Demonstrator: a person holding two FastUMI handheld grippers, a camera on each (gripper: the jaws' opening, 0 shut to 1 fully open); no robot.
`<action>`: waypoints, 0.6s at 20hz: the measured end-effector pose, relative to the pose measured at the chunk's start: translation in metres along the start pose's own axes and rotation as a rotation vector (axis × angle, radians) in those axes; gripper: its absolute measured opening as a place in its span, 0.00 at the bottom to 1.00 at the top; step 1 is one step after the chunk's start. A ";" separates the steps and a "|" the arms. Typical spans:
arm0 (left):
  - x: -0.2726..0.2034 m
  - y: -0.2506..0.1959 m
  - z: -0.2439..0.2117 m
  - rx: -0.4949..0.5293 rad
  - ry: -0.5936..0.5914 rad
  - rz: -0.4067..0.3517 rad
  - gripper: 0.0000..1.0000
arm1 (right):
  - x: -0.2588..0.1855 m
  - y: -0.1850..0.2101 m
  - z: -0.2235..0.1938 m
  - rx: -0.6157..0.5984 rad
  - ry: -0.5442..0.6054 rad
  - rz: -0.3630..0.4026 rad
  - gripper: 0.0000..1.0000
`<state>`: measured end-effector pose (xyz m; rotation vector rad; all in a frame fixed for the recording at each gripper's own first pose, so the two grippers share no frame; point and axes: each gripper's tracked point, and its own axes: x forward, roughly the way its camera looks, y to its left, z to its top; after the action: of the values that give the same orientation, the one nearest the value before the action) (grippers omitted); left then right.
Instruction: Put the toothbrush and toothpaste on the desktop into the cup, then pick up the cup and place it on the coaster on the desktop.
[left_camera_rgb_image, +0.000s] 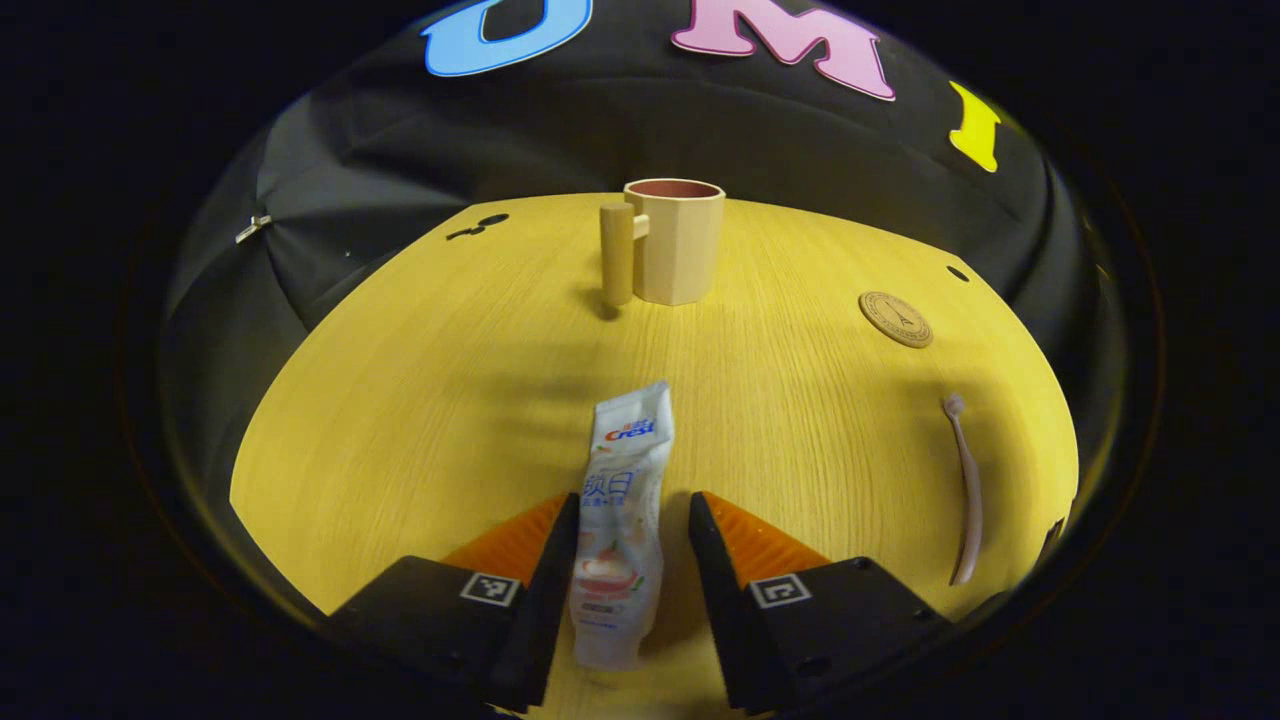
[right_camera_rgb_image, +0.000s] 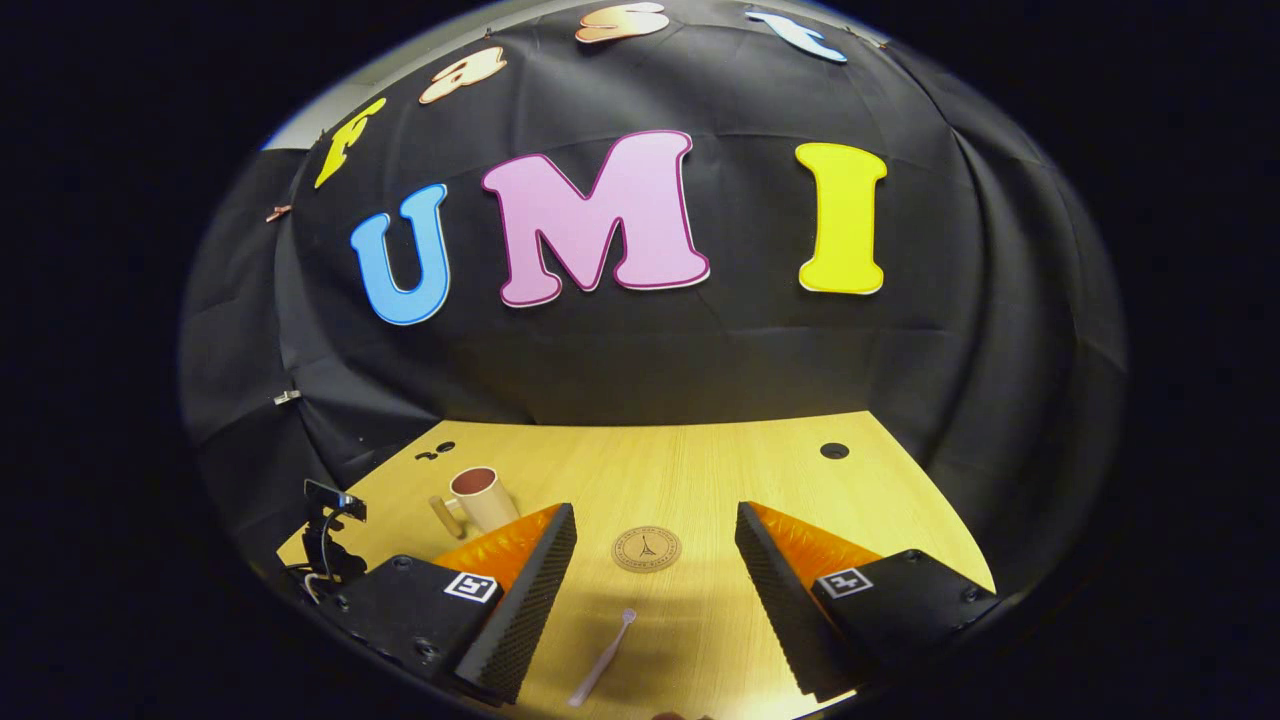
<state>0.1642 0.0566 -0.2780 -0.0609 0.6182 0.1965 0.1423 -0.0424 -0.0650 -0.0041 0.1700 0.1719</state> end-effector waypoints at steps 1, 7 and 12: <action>-0.002 -0.004 0.001 0.017 -0.013 0.007 0.63 | 0.000 0.001 -0.004 0.004 0.007 0.002 0.99; 0.000 -0.013 0.004 0.258 -0.028 0.058 0.33 | 0.004 0.014 -0.031 0.009 0.069 0.031 0.98; -0.003 -0.020 0.001 0.221 -0.010 -0.005 0.22 | 0.011 0.014 -0.062 -0.005 0.143 0.006 0.99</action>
<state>0.1664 0.0367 -0.2754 0.1520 0.6268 0.1223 0.1405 -0.0283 -0.1277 -0.0210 0.3123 0.1781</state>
